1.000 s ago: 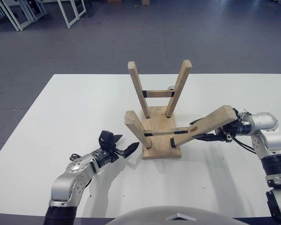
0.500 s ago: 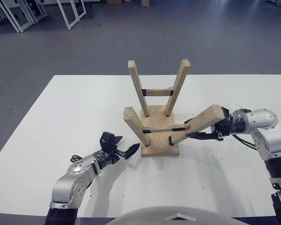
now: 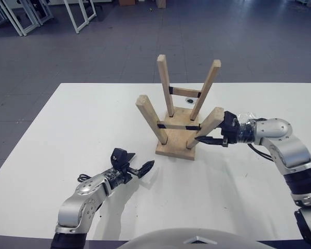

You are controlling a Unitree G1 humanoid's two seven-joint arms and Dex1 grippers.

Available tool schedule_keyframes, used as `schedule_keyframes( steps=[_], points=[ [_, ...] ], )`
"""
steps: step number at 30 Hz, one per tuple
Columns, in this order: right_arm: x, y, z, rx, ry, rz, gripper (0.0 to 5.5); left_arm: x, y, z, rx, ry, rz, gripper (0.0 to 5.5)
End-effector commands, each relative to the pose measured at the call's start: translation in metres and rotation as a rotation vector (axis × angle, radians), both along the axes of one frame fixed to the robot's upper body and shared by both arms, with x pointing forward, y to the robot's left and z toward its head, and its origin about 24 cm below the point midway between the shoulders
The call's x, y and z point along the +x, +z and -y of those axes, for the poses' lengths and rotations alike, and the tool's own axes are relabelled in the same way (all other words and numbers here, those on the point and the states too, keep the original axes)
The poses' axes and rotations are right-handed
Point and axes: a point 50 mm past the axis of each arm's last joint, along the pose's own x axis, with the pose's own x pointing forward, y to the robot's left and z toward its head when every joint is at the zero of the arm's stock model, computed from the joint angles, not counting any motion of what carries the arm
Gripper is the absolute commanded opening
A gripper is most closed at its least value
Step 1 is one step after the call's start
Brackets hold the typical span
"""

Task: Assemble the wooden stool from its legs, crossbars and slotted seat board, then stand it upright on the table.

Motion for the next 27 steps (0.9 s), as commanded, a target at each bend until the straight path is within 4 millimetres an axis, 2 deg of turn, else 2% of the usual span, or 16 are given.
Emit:
schedule_keyframes(
  steps=[1,4,7,13,17,20,24,27],
  points=[
    [-0.006,-0.028,-0.001,-0.06,-0.065,-0.088,2.04,0.0,-0.001,0.0,0.047,0.006,-0.006,5.48],
    [-0.005,-0.027,-0.002,-0.045,-0.075,-0.082,2.04,0.004,0.013,0.008,0.03,-0.013,0.033,5.48],
    [-0.001,-0.027,0.002,-0.042,-0.107,-0.079,2.04,0.007,0.044,0.021,-0.029,-0.079,0.115,5.48],
    [0.006,-0.029,0.01,-0.042,-0.155,-0.079,2.04,0.011,0.129,0.057,-0.169,-0.236,0.313,4.58],
    [0.005,-0.033,0.01,-0.04,-0.164,-0.085,2.04,0.023,0.168,0.067,-0.215,-0.168,0.423,3.95],
    [0.004,-0.033,0.009,-0.037,-0.16,-0.087,2.04,0.038,0.175,0.079,-0.145,-0.063,0.442,3.46],
    [0.004,-0.033,0.007,-0.02,-0.156,-0.085,2.04,0.063,0.159,0.111,-0.022,0.028,0.432,2.85],
    [0.005,-0.032,0.007,0.018,-0.155,-0.097,2.04,0.069,0.153,0.131,0.01,0.021,0.454,2.85]
  ],
)
